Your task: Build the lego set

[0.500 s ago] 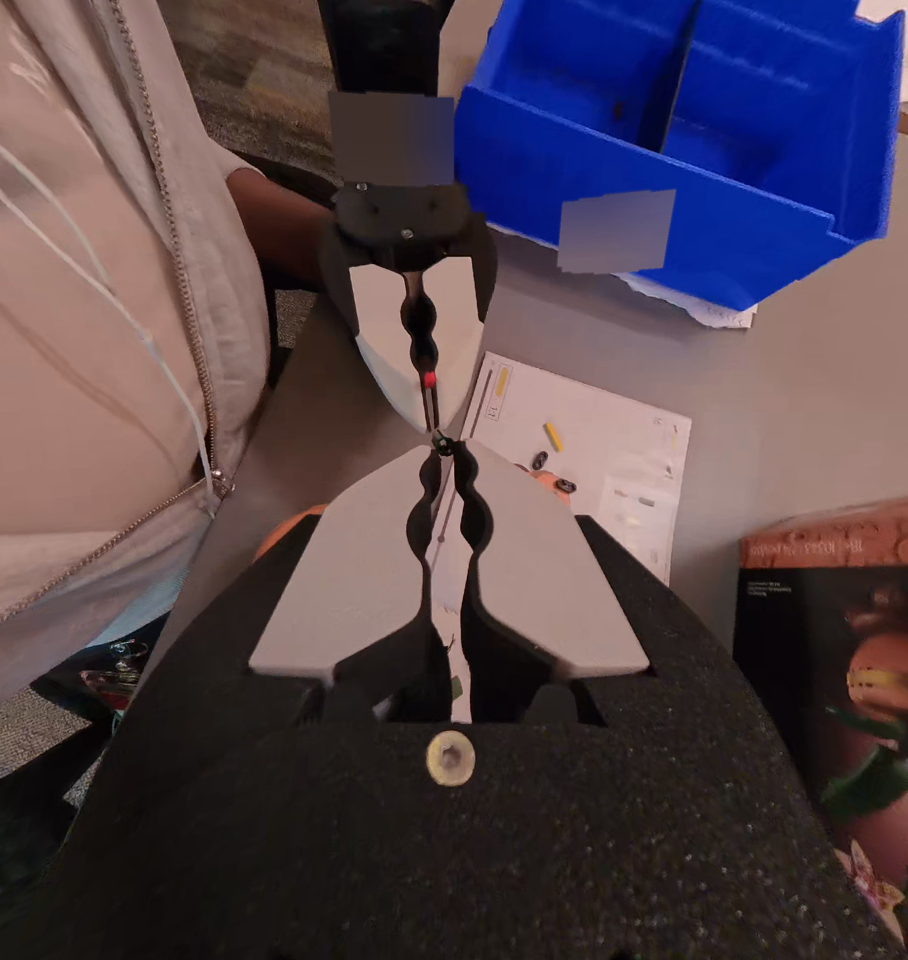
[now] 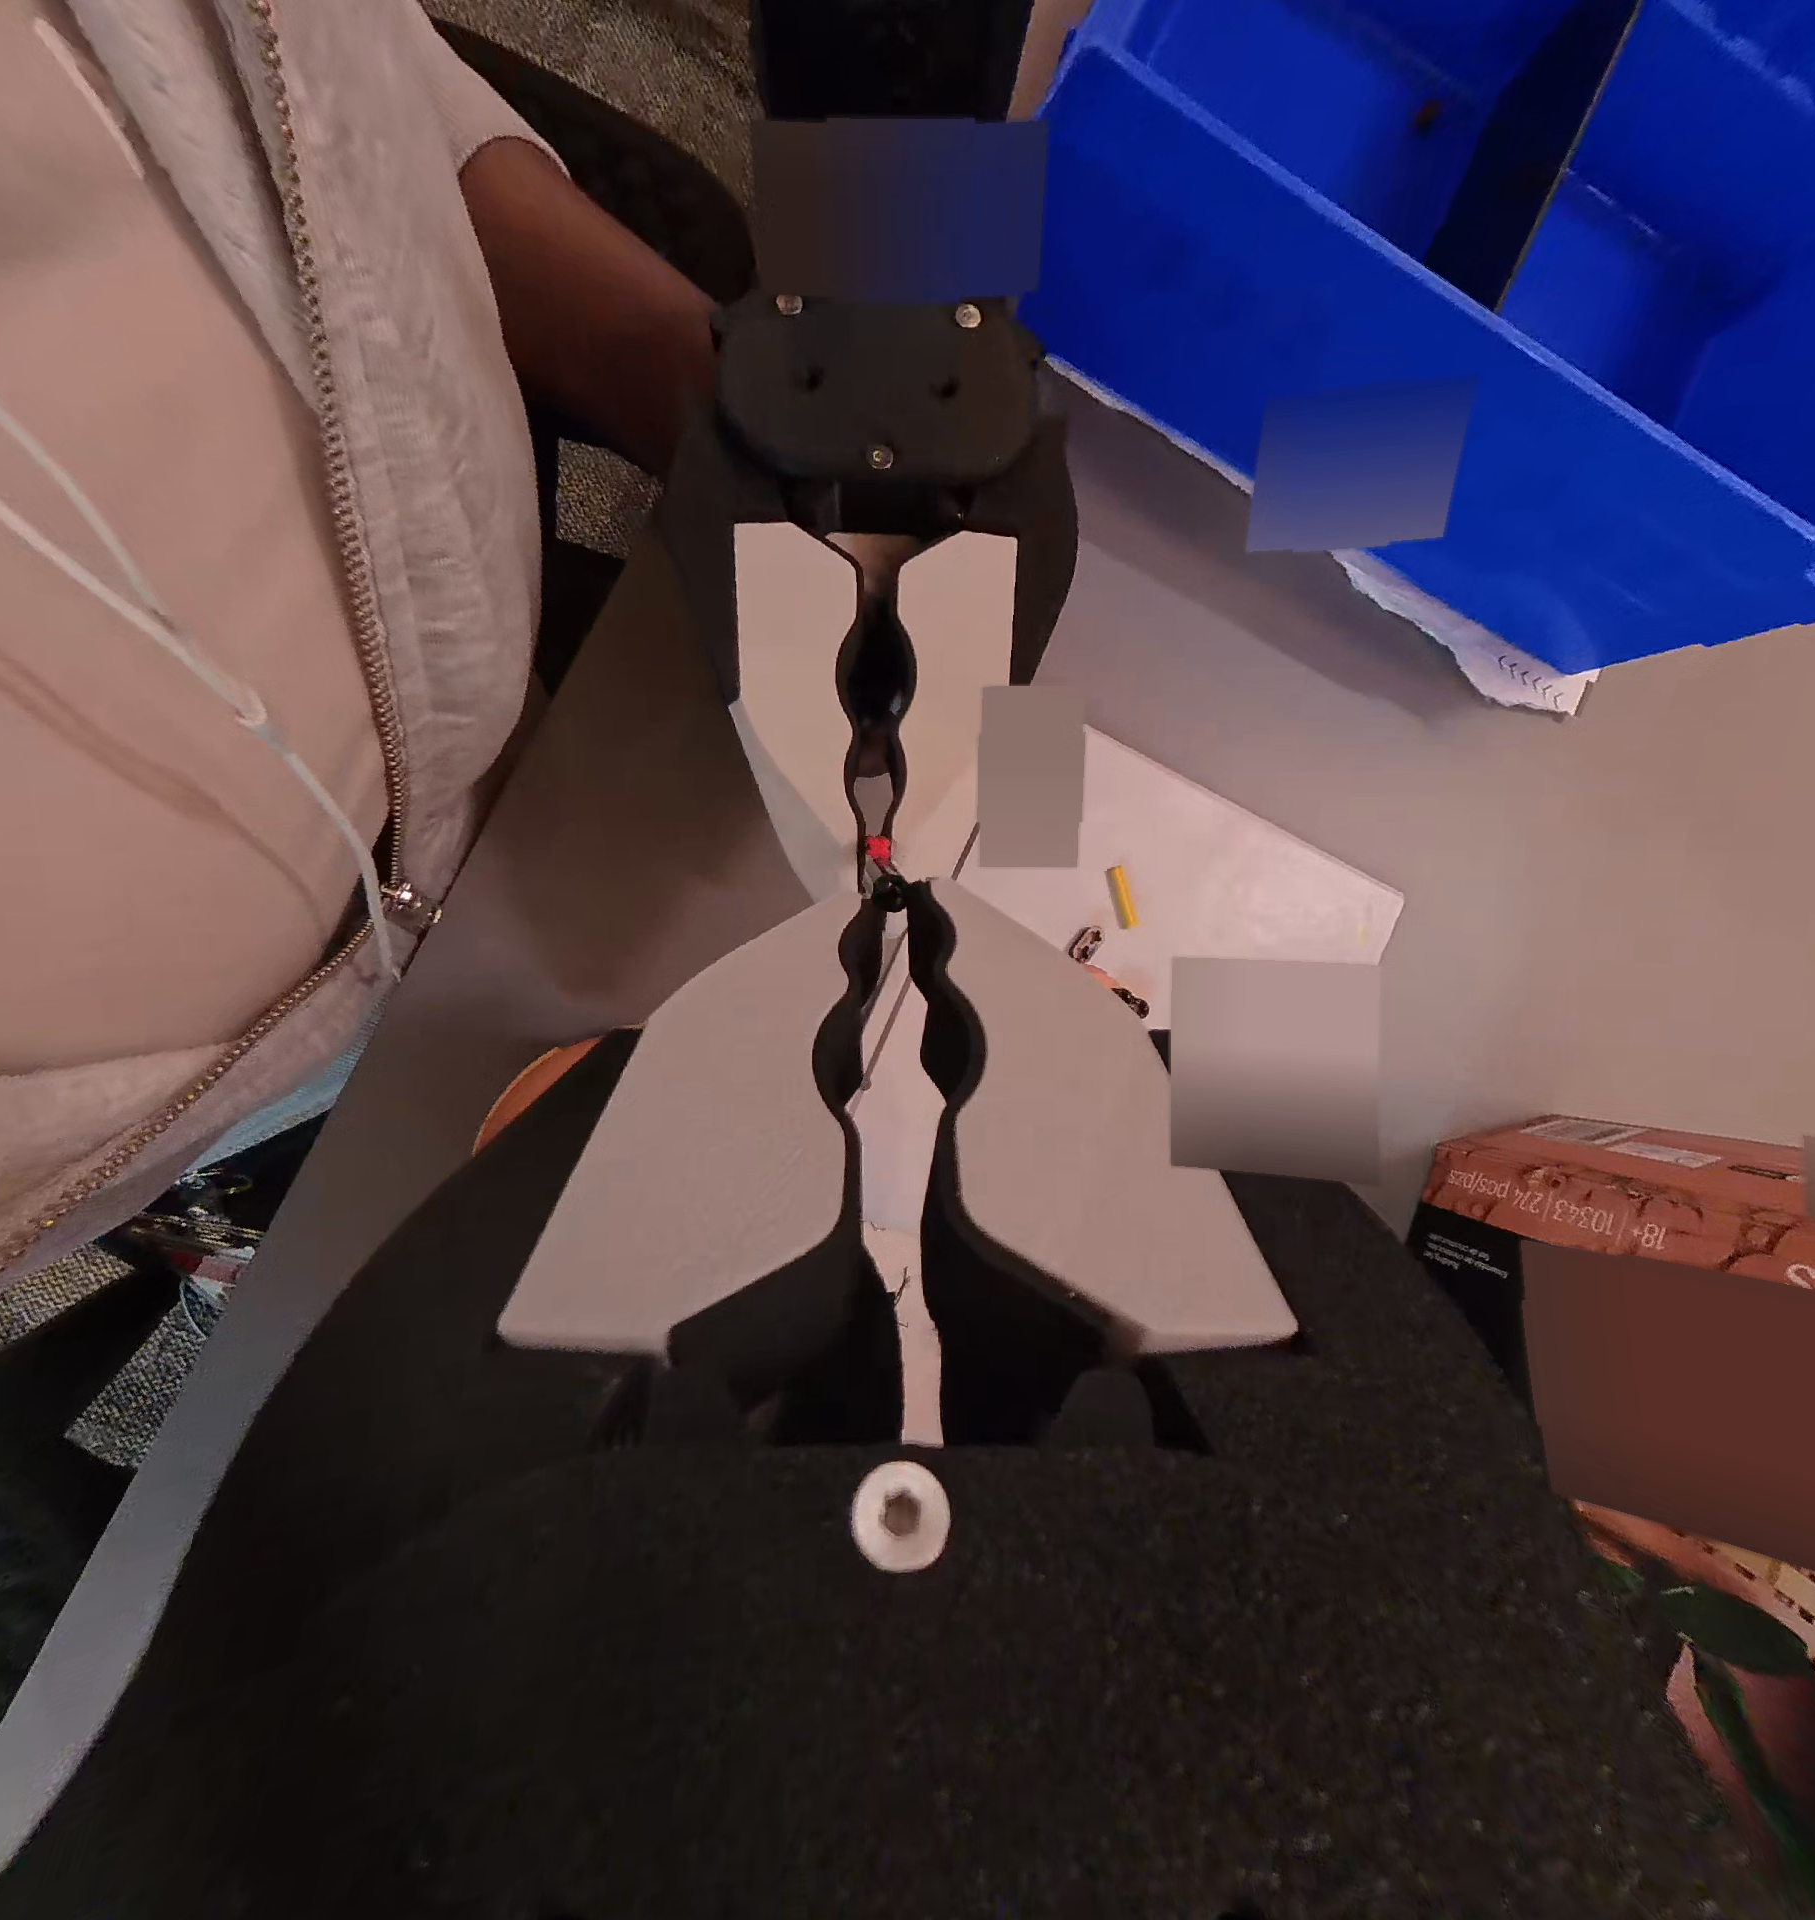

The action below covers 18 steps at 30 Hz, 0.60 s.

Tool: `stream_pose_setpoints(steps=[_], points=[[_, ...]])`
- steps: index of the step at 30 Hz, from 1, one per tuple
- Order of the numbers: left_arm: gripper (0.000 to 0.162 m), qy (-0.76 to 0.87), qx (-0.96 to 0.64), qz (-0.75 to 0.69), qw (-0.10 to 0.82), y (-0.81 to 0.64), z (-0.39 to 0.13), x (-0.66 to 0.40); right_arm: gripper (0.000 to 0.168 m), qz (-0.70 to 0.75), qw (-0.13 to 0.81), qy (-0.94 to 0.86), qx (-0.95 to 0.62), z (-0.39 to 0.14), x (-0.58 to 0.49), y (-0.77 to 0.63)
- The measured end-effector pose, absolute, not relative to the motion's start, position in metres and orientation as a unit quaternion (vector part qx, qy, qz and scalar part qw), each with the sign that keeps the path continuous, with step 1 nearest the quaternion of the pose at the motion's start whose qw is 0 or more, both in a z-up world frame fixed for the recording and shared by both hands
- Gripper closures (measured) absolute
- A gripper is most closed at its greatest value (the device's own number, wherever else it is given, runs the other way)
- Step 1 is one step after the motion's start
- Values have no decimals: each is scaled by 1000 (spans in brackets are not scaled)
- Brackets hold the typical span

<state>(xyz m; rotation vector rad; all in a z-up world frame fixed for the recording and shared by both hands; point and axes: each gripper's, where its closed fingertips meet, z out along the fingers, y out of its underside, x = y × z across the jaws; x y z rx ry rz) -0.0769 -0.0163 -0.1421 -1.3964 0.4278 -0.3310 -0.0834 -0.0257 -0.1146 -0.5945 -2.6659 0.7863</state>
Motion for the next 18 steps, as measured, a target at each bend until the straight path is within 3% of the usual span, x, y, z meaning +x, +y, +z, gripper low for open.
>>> stream_pose_setpoints(steps=[18], points=[[160, 219, -636, -154, 724, -18, -145, -69, 163, 266, 139, -937, -178, -122, -84, -33]])
